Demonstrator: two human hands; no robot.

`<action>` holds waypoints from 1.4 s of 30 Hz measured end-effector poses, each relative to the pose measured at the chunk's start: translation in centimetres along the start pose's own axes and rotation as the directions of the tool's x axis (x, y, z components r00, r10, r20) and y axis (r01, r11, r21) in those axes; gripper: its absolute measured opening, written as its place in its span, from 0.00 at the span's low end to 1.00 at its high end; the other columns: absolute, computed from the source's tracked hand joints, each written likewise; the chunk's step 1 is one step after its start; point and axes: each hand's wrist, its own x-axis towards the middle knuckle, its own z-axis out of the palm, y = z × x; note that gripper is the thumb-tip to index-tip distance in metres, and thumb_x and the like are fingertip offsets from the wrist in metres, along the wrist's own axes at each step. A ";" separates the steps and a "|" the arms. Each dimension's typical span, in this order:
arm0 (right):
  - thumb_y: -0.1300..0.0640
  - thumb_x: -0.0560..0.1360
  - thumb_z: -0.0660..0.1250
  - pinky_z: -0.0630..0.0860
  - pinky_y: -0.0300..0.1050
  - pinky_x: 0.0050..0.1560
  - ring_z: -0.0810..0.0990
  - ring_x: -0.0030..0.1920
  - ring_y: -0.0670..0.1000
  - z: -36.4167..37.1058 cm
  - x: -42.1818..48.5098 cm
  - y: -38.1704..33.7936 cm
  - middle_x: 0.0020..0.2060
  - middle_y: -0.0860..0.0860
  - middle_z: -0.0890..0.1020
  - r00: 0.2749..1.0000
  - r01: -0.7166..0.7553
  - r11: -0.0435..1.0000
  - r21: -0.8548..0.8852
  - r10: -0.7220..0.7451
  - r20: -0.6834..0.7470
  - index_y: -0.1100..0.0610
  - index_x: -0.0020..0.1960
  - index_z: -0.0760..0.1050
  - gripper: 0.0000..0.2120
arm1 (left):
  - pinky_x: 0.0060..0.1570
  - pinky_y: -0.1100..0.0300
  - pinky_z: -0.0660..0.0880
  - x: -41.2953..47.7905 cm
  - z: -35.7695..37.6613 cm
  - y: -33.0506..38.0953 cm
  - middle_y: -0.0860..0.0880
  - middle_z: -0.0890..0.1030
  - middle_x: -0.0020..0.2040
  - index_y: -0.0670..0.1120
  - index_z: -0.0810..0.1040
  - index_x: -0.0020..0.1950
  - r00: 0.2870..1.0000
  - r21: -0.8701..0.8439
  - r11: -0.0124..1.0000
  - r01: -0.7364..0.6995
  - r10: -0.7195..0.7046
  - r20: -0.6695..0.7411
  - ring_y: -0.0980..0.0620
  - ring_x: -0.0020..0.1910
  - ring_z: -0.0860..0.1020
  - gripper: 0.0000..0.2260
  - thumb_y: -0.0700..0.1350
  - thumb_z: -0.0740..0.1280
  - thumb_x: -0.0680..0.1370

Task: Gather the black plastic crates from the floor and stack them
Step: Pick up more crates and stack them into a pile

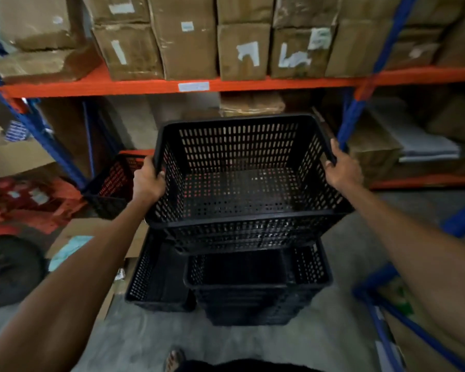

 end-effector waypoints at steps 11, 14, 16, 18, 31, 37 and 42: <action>0.56 0.82 0.57 0.75 0.55 0.58 0.73 0.64 0.64 0.9 -2.7 7.2 0.64 0.59 0.78 0.991 -0.042 0.994 -0.102 0.054 0.119 0.45 0.79 0.52 0.28 | 0.59 0.49 0.74 -4.0 4.3 0.8 0.38 0.81 0.59 0.48 0.68 0.71 0.993 0.018 1.000 0.019 -0.021 0.120 0.35 0.59 0.78 0.23 0.45 0.64 0.76; 0.56 0.82 0.57 0.75 0.54 0.57 0.73 0.64 0.63 1.1 -3.0 7.0 0.63 0.58 0.78 0.988 -0.064 0.994 -0.089 0.076 0.138 0.44 0.79 0.53 0.28 | 0.60 0.48 0.74 -4.2 4.2 0.4 0.38 0.81 0.59 0.47 0.67 0.72 0.991 0.051 0.999 0.021 -0.027 0.131 0.35 0.60 0.77 0.23 0.46 0.64 0.77; 0.55 0.82 0.57 0.75 0.53 0.56 0.74 0.63 0.62 1.6 -3.3 6.7 0.62 0.58 0.78 0.986 -0.076 0.995 -0.070 0.085 0.141 0.42 0.79 0.53 0.28 | 0.60 0.48 0.74 -4.3 4.0 -0.2 0.38 0.80 0.60 0.47 0.67 0.72 0.990 0.067 0.997 0.028 -0.037 0.137 0.35 0.60 0.77 0.23 0.46 0.64 0.77; 0.54 0.82 0.57 0.75 0.53 0.56 0.74 0.63 0.62 1.8 -3.5 6.3 0.62 0.59 0.78 0.983 -0.086 0.994 -0.073 0.096 0.155 0.41 0.79 0.52 0.28 | 0.60 0.48 0.73 -4.5 4.1 -0.6 0.38 0.80 0.61 0.46 0.67 0.73 0.989 0.087 0.995 0.049 -0.060 0.135 0.35 0.61 0.77 0.23 0.46 0.64 0.77; 0.55 0.81 0.58 0.74 0.53 0.59 0.73 0.64 0.63 1.6 -3.7 6.7 0.63 0.57 0.78 0.986 0.000 0.983 -0.182 0.030 0.164 0.42 0.79 0.51 0.30 | 0.62 0.49 0.73 -4.8 3.9 -1.3 0.38 0.79 0.62 0.47 0.64 0.74 0.978 0.093 0.994 0.064 -0.081 0.191 0.36 0.62 0.77 0.25 0.49 0.64 0.78; 0.55 0.82 0.57 0.73 0.55 0.62 0.71 0.66 0.63 1.7 -4.4 7.7 0.65 0.57 0.76 0.984 0.023 0.978 -0.207 0.014 0.176 0.44 0.80 0.50 0.29 | 0.62 0.48 0.72 -5.1 4.5 -1.6 0.37 0.80 0.61 0.49 0.64 0.74 0.985 0.118 0.993 0.025 -0.045 0.167 0.35 0.62 0.77 0.25 0.50 0.63 0.78; 0.55 0.82 0.56 0.76 0.57 0.58 0.72 0.64 0.64 1.4 -4.3 7.5 0.64 0.59 0.77 0.978 0.049 0.979 -0.200 -0.007 0.206 0.46 0.80 0.49 0.29 | 0.60 0.44 0.72 -5.6 4.8 -1.6 0.34 0.79 0.60 0.46 0.65 0.74 0.989 0.168 0.986 -0.010 -0.014 0.144 0.31 0.60 0.76 0.23 0.49 0.62 0.79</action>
